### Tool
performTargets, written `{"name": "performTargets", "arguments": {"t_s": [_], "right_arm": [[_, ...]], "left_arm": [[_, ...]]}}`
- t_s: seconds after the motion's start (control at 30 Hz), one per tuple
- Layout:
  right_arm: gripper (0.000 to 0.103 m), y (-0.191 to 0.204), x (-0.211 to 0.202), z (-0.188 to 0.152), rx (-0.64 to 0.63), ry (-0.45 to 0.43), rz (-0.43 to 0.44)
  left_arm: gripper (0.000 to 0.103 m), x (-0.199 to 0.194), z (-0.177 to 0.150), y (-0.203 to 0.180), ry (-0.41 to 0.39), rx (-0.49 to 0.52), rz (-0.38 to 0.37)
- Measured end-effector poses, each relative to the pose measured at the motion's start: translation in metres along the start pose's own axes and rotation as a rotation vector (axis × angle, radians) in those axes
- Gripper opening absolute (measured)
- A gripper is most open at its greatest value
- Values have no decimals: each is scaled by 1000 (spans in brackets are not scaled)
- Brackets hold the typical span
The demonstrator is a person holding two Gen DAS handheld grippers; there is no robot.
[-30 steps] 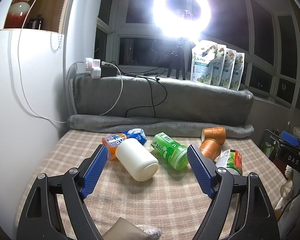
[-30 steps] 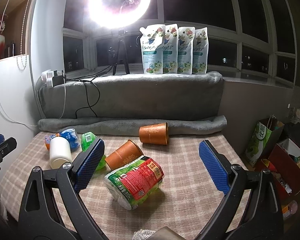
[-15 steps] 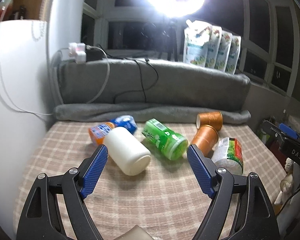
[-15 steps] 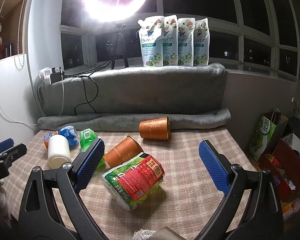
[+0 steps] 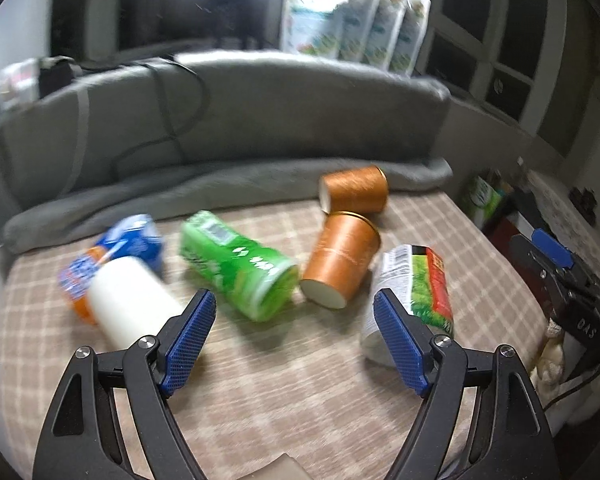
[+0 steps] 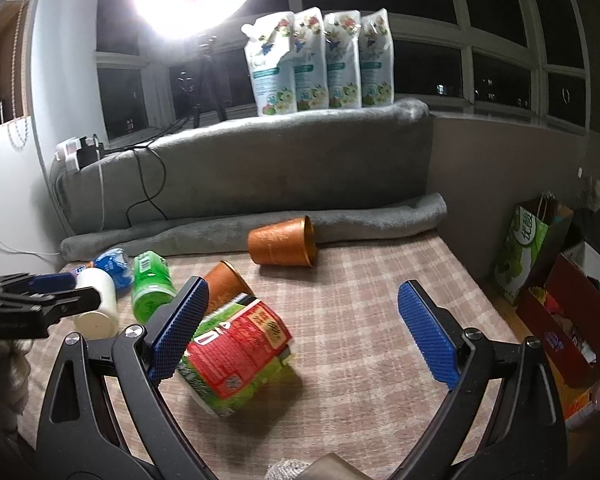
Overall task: Flip cup upright
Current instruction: 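Move the left gripper to the sideways orange cup and close on it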
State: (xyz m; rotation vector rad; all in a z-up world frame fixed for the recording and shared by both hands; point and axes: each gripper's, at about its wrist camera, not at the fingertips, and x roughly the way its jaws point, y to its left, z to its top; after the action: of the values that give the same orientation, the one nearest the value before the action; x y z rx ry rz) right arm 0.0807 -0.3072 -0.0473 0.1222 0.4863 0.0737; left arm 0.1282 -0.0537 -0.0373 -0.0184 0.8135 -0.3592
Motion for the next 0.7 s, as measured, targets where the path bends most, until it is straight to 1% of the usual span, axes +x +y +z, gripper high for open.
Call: {"name": "performTargets", "arguments": {"t_s": [0.2, 0.23, 0.33, 0.47, 0.6, 0.7], "right_arm": [[97, -22, 6, -7, 37, 24, -23], [97, -25, 7, -7, 42, 25, -27], [97, -35, 7, -8, 61, 26, -42], [97, -45, 9, -10, 81, 30, -57], [97, -52, 13, -11, 96, 39, -63], [97, -56, 14, -13, 100, 42, -69]], "left_arm": [[80, 46, 27, -10, 138, 40, -88], [76, 56, 32, -10, 167, 36, -97], [75, 75, 42, -11, 233, 34, -126], [75, 101, 52, -17, 315, 53, -144], [74, 120, 58, -19, 368, 57, -151], [74, 135, 62, -16, 418, 32, -168]]}}
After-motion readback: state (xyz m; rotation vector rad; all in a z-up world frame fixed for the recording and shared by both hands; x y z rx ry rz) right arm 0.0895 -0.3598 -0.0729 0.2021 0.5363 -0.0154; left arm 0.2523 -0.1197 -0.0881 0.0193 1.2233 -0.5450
